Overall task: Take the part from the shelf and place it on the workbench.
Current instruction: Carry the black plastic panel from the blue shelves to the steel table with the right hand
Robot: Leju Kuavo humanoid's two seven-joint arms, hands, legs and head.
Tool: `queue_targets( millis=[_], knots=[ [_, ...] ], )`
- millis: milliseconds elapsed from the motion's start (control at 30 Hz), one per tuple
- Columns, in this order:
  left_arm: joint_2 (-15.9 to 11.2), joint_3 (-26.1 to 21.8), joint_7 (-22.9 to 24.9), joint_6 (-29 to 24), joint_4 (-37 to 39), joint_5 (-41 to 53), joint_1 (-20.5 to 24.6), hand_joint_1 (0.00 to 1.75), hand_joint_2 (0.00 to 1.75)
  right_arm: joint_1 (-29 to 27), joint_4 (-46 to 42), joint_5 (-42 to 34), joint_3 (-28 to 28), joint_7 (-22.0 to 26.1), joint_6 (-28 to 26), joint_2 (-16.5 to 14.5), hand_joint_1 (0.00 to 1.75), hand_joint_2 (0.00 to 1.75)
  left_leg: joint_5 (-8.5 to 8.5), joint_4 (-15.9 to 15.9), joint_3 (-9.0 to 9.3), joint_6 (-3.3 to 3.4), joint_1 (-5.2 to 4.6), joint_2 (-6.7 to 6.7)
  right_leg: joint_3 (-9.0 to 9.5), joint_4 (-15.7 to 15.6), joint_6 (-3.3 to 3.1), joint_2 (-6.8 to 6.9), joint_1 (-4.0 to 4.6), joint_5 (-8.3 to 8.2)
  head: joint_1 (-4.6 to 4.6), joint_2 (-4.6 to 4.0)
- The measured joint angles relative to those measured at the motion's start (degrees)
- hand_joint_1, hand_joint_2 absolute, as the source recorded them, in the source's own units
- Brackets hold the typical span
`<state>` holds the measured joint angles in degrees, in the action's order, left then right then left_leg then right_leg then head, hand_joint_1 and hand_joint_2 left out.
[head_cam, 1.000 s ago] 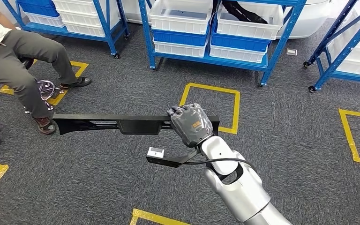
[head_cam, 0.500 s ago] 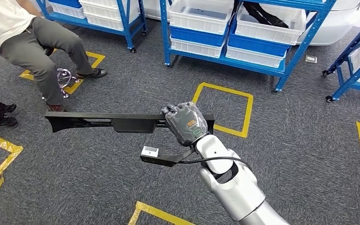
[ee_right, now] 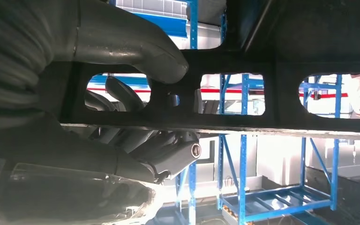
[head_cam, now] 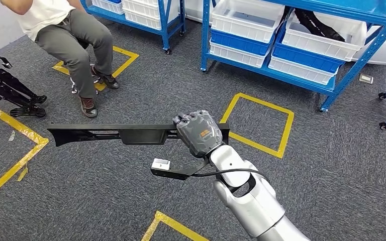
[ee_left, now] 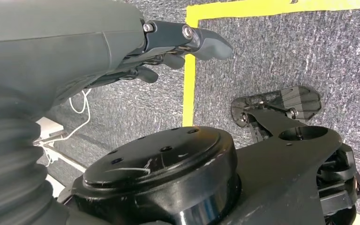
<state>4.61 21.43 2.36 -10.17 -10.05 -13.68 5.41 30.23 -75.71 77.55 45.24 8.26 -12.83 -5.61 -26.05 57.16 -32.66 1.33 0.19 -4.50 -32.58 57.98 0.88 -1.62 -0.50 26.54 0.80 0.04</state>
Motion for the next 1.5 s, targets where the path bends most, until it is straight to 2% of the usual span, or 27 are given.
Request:
queue_targets(
  millis=[33,100,200,233,267,300,333,400,467,533,600,633,700,767,800,833,900,967,1033,1100,1167,1233,1267,1300,1333,1433,1500],
  knots=[
    [-0.1,0.0,0.0,0.0,0.0,0.0,0.0,0.00,1.75,0.0,0.0,0.0,0.0,0.0,0.0,-0.1,1.71,1.75,0.02,0.0,-0.12,-0.35,0.14,-0.13,-0.02,-0.2,-0.36,0.32,-0.24,-0.18,0.01,0.00],
    [-0.2,0.0,-0.3,0.0,0.0,0.1,0.0,0.00,1.75,0.1,0.0,0.0,0.0,0.0,0.0,-0.3,1.71,1.75,-1.02,1.4,-0.76,-0.98,0.30,1.02,0.21,-0.6,-1.17,0.98,-0.66,-0.50,0.11,0.00],
    [-0.6,-0.1,-0.9,0.0,0.0,0.3,0.3,0.00,1.75,0.1,0.0,0.1,0.0,-0.1,0.0,-0.5,1.71,1.75,-6.03,10.8,-4.83,-1.85,0.40,3.24,0.37,-0.9,-2.06,2.22,-0.78,-0.58,0.39,0.00],
    [-0.7,-0.1,-0.9,-0.2,0.0,0.3,0.5,0.00,1.75,0.1,0.0,0.2,0.0,-0.2,0.0,-0.5,1.71,1.75,-7.24,14.0,-6.18,-2.11,0.45,3.38,0.37,-0.9,-2.08,2.70,-0.76,-0.55,0.39,0.00],
    [-0.7,-0.2,-0.9,-0.5,0.0,0.3,0.6,0.00,1.75,0.0,0.0,0.4,0.0,-0.3,0.1,-0.5,1.71,1.75,-7.43,15.5,-6.70,-2.30,0.53,3.50,0.38,-0.9,-2.08,3.16,-0.76,-0.53,0.39,0.00],
    [-0.8,-0.2,-0.9,-0.7,0.0,0.4,0.7,0.00,1.75,0.0,0.0,0.5,0.0,-0.3,0.1,-0.5,1.71,1.75,-6.57,14.9,-6.20,-2.46,0.68,3.75,0.40,-0.9,-2.07,3.56,-0.77,-0.52,0.40,0.00],
    [-0.8,-0.2,-0.8,-1.0,0.0,0.4,0.7,0.00,1.75,0.0,0.0,0.7,0.0,-0.4,0.1,-0.5,1.71,1.75,-4.83,12.1,-4.67,-2.57,0.89,4.22,0.44,-0.9,-2.03,3.87,-0.80,-0.50,0.39,0.00],
    [-0.9,-0.2,-0.7,-1.1,0.0,0.5,0.5,0.00,1.75,0.0,0.0,1.0,0.0,-0.5,0.1,-0.5,1.71,1.75,-1.67,4.4,-0.81,-2.80,1.13,5.98,0.39,-0.7,-1.74,4.39,-0.51,-0.40,0.43,0.00],
    [-0.8,-0.2,-0.6,-1.7,0.0,0.4,0.6,0.00,1.75,0.0,0.0,1.0,-0.1,-0.5,0.0,-0.5,1.71,1.75,-0.82,0.5,0.72,-2.37,0.90,6.97,0.11,-0.6,-1.17,4.90,0.00,-0.40,0.45,0.00],
    [-0.2,-0.2,0.7,-2.6,0.0,0.4,1.5,0.00,1.75,0.2,-0.1,0.8,-0.1,-0.5,0.2,-0.5,1.71,1.75,-0.66,0.3,0.27,-1.35,0.51,6.24,-0.08,-0.6,-0.50,5.67,0.23,-0.52,0.41,0.00],
    [0.4,-0.1,2.4,-2.8,-0.1,0.9,2.7,0.00,1.75,0.3,-0.2,0.8,0.0,-0.9,0.4,-0.6,1.71,1.75,-0.13,0.1,-0.02,-0.31,0.44,5.32,-0.86,0.7,0.03,5.19,0.14,0.24,0.39,0.00],
    [0.7,0.0,2.9,-2.7,-0.2,1.2,3.3,0.00,1.75,0.3,-0.3,0.9,0.1,-1.2,0.5,-0.5,1.71,1.75,0.11,0.0,-0.09,0.19,0.48,4.91,-1.93,2.9,0.03,4.31,0.06,1.37,0.39,0.00],
    [1.1,0.2,3.3,-2.6,-0.2,1.5,4.2,0.00,1.75,0.1,-0.4,1.1,0.4,-1.9,0.5,-0.2,1.71,1.75,0.32,0.0,-0.27,0.82,0.50,4.06,-5.55,10.5,-0.39,2.48,-0.07,4.63,0.28,0.00],
    [1.3,0.4,3.3,-2.8,-0.3,1.6,4.4,0.00,1.75,-0.4,-0.4,1.4,0.5,-2.3,0.5,0.3,1.71,1.75,0.38,0.0,-0.34,0.95,0.40,3.15,-8.51,16.5,-0.35,1.93,-0.04,6.37,0.24,0.00],
    [1.4,0.4,3.2,-2.9,-0.3,1.6,4.4,0.00,1.75,-0.6,-0.4,1.4,0.5,-2.4,0.4,0.5,1.71,1.75,0.38,0.0,-0.32,0.95,0.34,2.70,-8.53,16.4,-0.08,1.83,-0.01,5.89,0.23,0.00],
    [1.5,0.4,3.1,-3.1,-0.3,1.6,4.4,0.00,1.75,-0.8,-0.4,1.5,0.5,-2.4,0.4,0.6,1.71,1.75,0.39,0.0,-0.28,0.94,0.28,2.23,-7.51,14.2,0.23,1.67,-0.01,4.64,0.23,0.00],
    [1.5,0.4,2.9,-3.1,-0.4,1.6,4.4,0.00,1.75,-1.0,-0.4,1.6,0.6,-2.4,0.4,0.7,1.71,1.75,0.37,0.1,-0.27,0.87,0.17,1.35,-3.64,5.9,0.52,0.53,-0.01,1.30,0.23,0.00],
    [1.7,0.3,2.8,-3.2,-0.4,1.5,4.5,0.00,1.75,-1.0,-0.4,1.6,0.7,-2.4,0.4,0.7,1.71,1.75,0.36,0.2,-0.50,0.54,0.03,0.61,-1.15,0.6,0.29,-0.51,0.05,-0.48,0.28,0.00],
    [1.8,0.3,2.7,-3.5,-0.4,1.5,4.3,0.00,1.75,-1.0,-0.4,1.5,0.8,-2.4,0.4,0.7,1.71,1.75,0.42,0.2,-0.79,-0.02,0.02,0.04,-0.77,-0.2,-0.04,-0.29,0.02,-0.74,0.32,0.00],
    [1.8,0.3,2.7,-3.9,-0.4,1.4,4.2,0.00,1.75,-1.0,-0.5,1.4,0.9,-2.4,0.4,0.6,1.71,1.75,-0.24,1.0,-1.21,-0.64,0.20,0.64,-0.49,-0.6,-0.64,0.36,-0.52,-0.95,0.37,0.00],
    [1.8,0.3,2.6,-4.2,-0.4,1.3,4.3,0.00,1.75,-1.0,-0.5,1.3,0.9,-2.4,0.3,0.5,1.71,1.75,-2.87,5.7,-3.40,-1.31,0.43,2.48,-0.14,-0.9,-1.50,1.18,-0.87,-1.01,0.50,0.00],
    [1.8,0.3,2.4,-4.3,-0.4,1.2,4.2,0.00,1.75,-1.0,-0.5,1.2,0.9,-2.4,0.1,0.6,1.71,1.75,-6.03,13.2,-7.38,-1.95,0.71,3.73,-0.07,-1.0,-1.95,1.99,-0.76,-0.88,0.59,0.00],
    [1.8,0.3,2.3,-4.5,-0.4,1.1,4.1,0.00,1.75,-1.1,-0.5,1.2,1.0,-2.4,0.0,0.6,1.71,1.75,-6.56,15.7,-8.94,-2.22,0.90,3.99,-0.08,-0.9,-1.98,2.39,-0.74,-0.84,0.58,0.00],
    [1.8,0.3,2.1,-4.6,-0.4,1.1,4.0,0.00,1.75,-1.1,-0.5,1.2,1.0,-2.4,-0.1,0.6,1.71,1.75,-6.05,16.3,-9.55,-2.42,1.10,4.20,-0.07,-0.9,-1.95,2.76,-0.75,-0.78,0.62,0.00],
    [1.7,0.3,2.0,-4.7,-0.4,1.1,4.0,0.00,1.75,-1.1,-0.5,1.1,1.1,-2.4,-0.2,0.6,1.71,1.75,-4.48,14.5,-8.95,-2.57,1.30,4.49,-0.01,-0.9,-1.88,3.11,-0.77,-0.70,0.61,0.00],
    [1.8,0.3,1.8,-4.8,-0.5,1.1,4.0,0.00,1.75,-1.0,-0.5,1.0,1.3,-2.4,-0.2,0.6,1.71,1.75,0.83,3.4,-3.62,-2.50,1.46,6.48,0.28,-0.8,-1.25,3.94,-0.50,-0.25,0.58,0.00],
    [1.8,0.3,1.6,-4.5,-0.6,1.3,4.0,0.00,1.75,-0.9,-0.5,0.9,1.4,-2.4,-0.2,0.7,1.71,1.75,1.43,0.6,-2.42,-1.97,1.09,6.88,0.31,-0.7,-0.67,4.52,-0.01,0.00,0.34,0.00]
  ],
)
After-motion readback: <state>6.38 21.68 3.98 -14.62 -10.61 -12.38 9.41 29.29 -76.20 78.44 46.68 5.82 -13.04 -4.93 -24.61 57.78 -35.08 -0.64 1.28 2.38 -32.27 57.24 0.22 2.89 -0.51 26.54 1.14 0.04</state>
